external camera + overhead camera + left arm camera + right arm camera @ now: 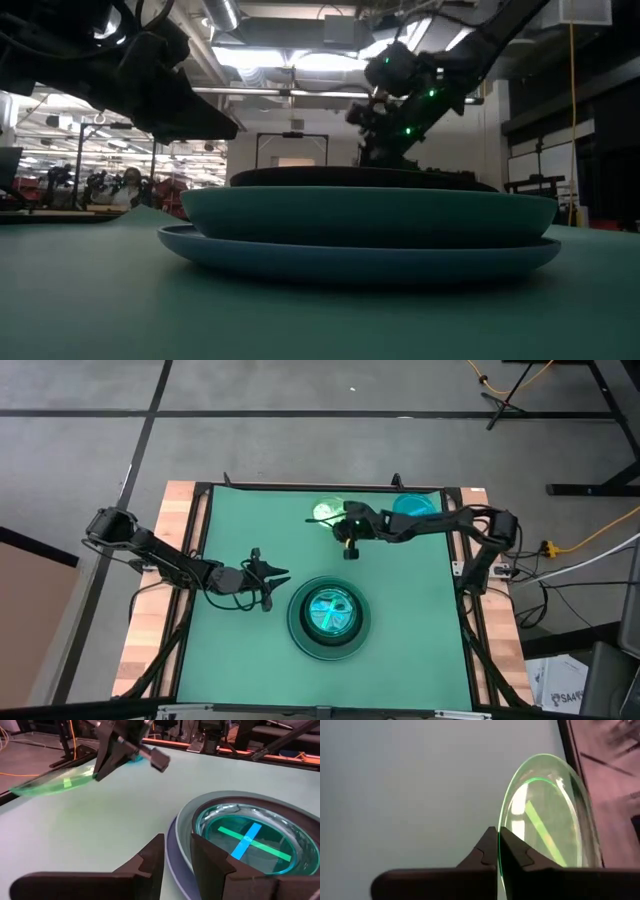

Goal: Stack plastic plates
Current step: Stack the green plate on the blue plate

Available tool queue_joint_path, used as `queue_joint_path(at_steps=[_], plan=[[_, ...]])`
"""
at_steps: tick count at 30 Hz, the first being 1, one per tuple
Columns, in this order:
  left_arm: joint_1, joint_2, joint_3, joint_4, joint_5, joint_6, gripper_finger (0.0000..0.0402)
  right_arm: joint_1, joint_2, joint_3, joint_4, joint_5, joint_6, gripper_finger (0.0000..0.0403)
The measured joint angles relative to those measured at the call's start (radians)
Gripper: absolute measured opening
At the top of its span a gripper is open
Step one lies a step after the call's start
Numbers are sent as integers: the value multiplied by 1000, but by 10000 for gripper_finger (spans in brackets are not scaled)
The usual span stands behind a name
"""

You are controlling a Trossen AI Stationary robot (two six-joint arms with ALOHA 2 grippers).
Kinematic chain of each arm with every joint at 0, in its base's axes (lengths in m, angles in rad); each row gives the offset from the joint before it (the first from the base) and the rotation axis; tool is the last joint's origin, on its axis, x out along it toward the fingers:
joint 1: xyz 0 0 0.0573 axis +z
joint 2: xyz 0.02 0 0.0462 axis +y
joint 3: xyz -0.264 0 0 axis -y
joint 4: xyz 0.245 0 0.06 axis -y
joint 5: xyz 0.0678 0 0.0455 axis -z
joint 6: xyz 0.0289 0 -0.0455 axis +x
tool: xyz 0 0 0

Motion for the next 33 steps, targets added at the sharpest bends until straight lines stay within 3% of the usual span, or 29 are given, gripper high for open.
queue_joint_path(at_steps=[20, 33], plan=[[0, 0, 0, 0, 9, 0, 86, 321, -110, 1, -59, 0, 0, 0], [-58, 0, 0, 0, 29, -3, 86, 574, -111, 1, -74, 185, 38, 0]])
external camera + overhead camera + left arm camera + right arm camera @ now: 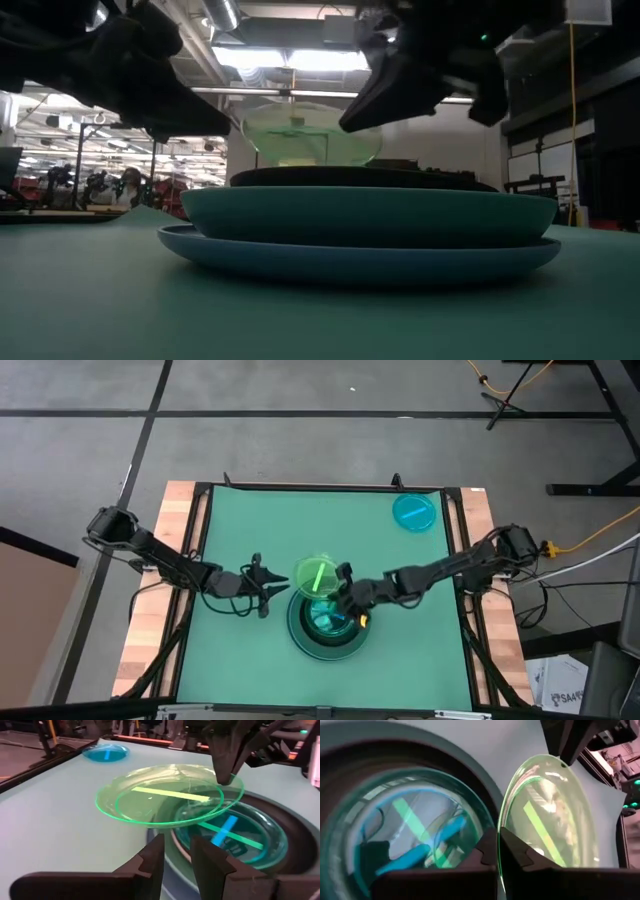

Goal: Stack plastic plates
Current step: Stack the green plate on the blue plate

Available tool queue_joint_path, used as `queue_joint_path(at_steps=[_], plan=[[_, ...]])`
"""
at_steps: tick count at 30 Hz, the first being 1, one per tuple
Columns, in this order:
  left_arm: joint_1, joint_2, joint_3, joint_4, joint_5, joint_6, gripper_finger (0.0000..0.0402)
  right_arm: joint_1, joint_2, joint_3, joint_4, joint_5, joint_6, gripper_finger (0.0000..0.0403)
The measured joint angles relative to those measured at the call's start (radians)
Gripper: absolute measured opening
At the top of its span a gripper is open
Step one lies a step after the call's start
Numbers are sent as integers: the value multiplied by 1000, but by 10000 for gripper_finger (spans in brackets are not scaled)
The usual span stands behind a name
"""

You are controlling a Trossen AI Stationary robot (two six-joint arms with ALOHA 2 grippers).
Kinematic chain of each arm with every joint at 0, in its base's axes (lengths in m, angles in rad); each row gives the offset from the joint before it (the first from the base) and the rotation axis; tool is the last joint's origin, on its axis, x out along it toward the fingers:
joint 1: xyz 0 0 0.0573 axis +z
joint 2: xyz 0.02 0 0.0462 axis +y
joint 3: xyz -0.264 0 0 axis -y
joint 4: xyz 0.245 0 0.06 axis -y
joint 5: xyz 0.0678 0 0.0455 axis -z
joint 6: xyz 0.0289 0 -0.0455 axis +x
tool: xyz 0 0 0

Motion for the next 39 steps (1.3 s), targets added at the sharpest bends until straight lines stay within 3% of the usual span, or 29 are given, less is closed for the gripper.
queue_joint_path(at_steps=[10, 19, 27, 39], plan=[[-82, 0, 0, 0, 0, -47, 86, 146, 0, 0, -1, 104, 122, 0], [-128, 0, 0, 0, -5, -76, 86, 207, 3, 1, -54, 128, 233, 0], [-129, 0, 0, 0, -10, -78, 86, 205, 33, 1, -81, 128, 261, 0], [-131, 0, 0, 0, -13, -76, 86, 205, 96, 1, -76, 30, 303, 0]])
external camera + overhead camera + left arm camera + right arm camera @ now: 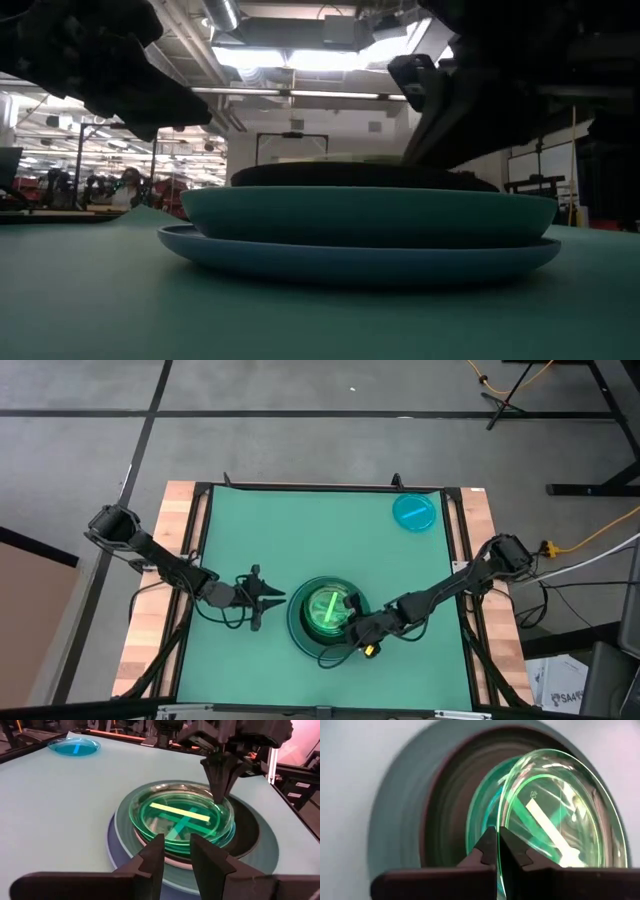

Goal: Stack plastic plates
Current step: Stack the green plate on the blue plate, then stack the blue plate on the green plate

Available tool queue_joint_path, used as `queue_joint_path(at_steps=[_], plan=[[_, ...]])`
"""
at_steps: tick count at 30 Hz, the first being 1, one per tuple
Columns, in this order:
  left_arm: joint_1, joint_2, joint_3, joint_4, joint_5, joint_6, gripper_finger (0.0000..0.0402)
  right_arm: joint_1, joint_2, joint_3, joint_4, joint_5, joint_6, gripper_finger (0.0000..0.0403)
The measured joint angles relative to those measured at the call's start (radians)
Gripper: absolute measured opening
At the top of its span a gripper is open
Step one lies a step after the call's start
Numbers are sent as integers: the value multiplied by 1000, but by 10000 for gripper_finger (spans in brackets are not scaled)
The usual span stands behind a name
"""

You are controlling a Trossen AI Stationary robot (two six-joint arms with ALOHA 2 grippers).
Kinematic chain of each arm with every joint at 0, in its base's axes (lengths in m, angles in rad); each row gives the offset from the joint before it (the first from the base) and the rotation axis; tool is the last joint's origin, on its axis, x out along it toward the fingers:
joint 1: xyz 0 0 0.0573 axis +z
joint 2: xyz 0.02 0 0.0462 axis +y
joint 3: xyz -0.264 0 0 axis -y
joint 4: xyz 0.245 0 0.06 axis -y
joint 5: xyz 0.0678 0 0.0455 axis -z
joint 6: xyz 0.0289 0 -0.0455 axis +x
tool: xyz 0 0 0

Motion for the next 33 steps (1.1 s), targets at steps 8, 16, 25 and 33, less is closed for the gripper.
queue_joint_path(at_steps=[8, 16, 25, 33], plan=[[1, 0, 0, 1, 3, 0, 86, 0, 8, 0, 7, -89, 51, 1], [1, 0, 0, 0, 4, -1, 86, -1, 8, 0, 2, -72, 74, 1], [1, 0, 0, 0, 5, -1, 86, -1, 5, 0, -1, -53, 113, 73], [1, 0, 0, 0, 5, 0, 86, -1, -91, 22, -85, -53, 112, 146]])
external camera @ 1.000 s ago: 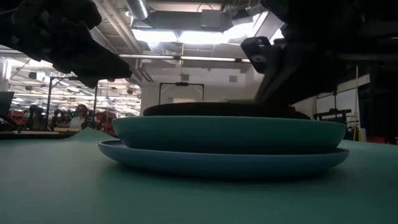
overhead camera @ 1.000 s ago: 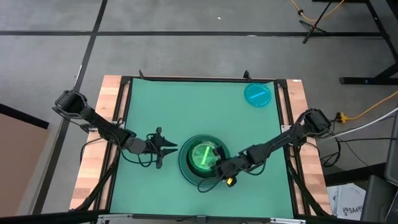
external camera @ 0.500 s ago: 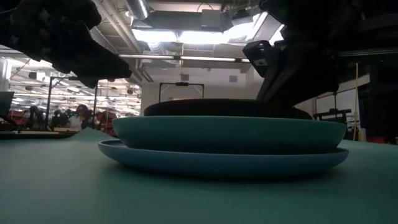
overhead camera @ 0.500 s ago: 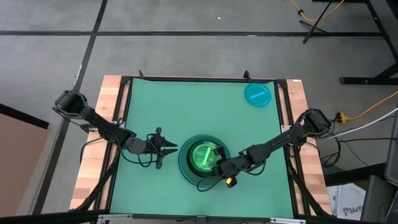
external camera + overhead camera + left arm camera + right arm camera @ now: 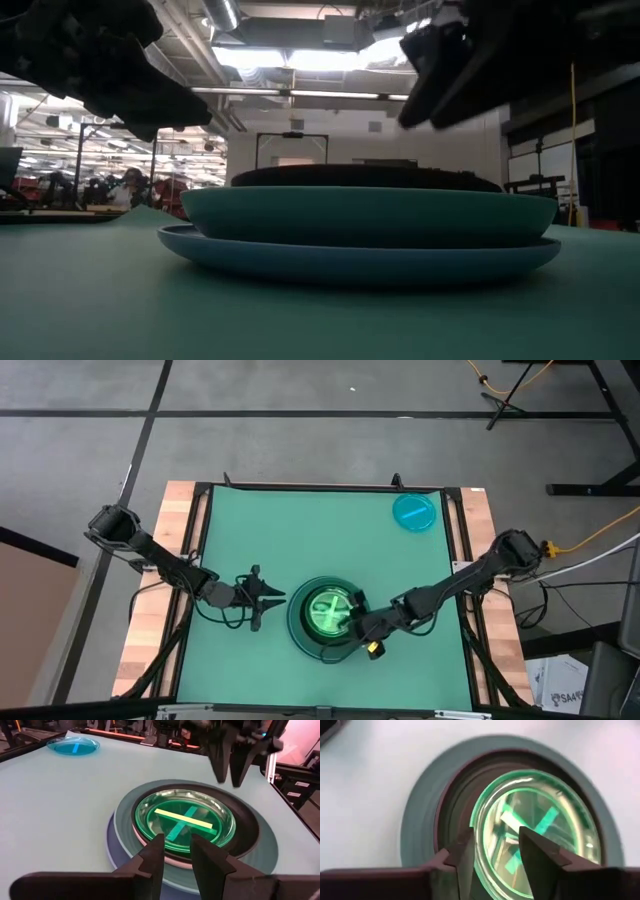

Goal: Stack plastic plates
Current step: Stack the blue plate on the green plate

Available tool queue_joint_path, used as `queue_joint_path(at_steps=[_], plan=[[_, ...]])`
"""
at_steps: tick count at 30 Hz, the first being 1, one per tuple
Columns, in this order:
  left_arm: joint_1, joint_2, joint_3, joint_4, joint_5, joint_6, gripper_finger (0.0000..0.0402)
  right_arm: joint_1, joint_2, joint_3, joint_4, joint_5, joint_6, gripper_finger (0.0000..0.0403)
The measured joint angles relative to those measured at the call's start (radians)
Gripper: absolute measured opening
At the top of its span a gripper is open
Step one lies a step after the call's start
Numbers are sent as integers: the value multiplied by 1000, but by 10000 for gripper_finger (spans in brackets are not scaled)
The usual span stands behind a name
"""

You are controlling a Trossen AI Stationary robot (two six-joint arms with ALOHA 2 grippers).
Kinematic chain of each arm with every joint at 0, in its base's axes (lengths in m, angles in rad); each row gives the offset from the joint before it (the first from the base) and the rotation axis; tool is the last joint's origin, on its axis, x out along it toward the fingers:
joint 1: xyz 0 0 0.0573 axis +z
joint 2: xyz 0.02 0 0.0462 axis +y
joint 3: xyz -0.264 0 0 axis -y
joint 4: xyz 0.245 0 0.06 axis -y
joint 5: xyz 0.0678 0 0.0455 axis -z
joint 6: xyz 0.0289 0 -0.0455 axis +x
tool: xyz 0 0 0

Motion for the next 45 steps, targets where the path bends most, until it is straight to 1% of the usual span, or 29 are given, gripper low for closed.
queue_joint_path(at_steps=[4, 8, 12, 19, 24, 30, 34, 37, 40, 42, 45], plan=[[0, 0, 0, 0, 0, 1, 86, 0, -54, 1, -25, 7, 0, 151], [0, 0, 0, 0, 0, 1, 86, 0, -72, 1, -47, 9, 0, 150], [0, 0, 0, 0, -7, 2, 86, 0, -95, 1, -118, 9, 1, 149], [10, 0, 0, 0, -21, 1, 86, -65, -197, -16, -237, 16, 24, 149], [28, 0, 0, 4, -12, 1, 86, -153, -304, -117, -261, 17, 47, 149], [60, 0, 0, 20, 52, 6, 86, -275, -452, -272, -262, 52, 75, 149], [81, 0, 0, 22, 72, 9, 86, -369, -542, -341, -261, 63, 95, 149], [93, 0, 0, 23, 82, 10, 86, -438, -593, -371, -277, 72, 102, 149], [101, 0, 0, 21, 84, 10, 86, -505, -619, -385, -308, 103, 104, 149], [104, 0, 0, 22, 84, 10, 86, -550, -627, -390, -330, 130, 104, 149], [106, 0, 0, 22, 84, 10, 86, -617, -625, -390, -350, 141, 104, 149]])
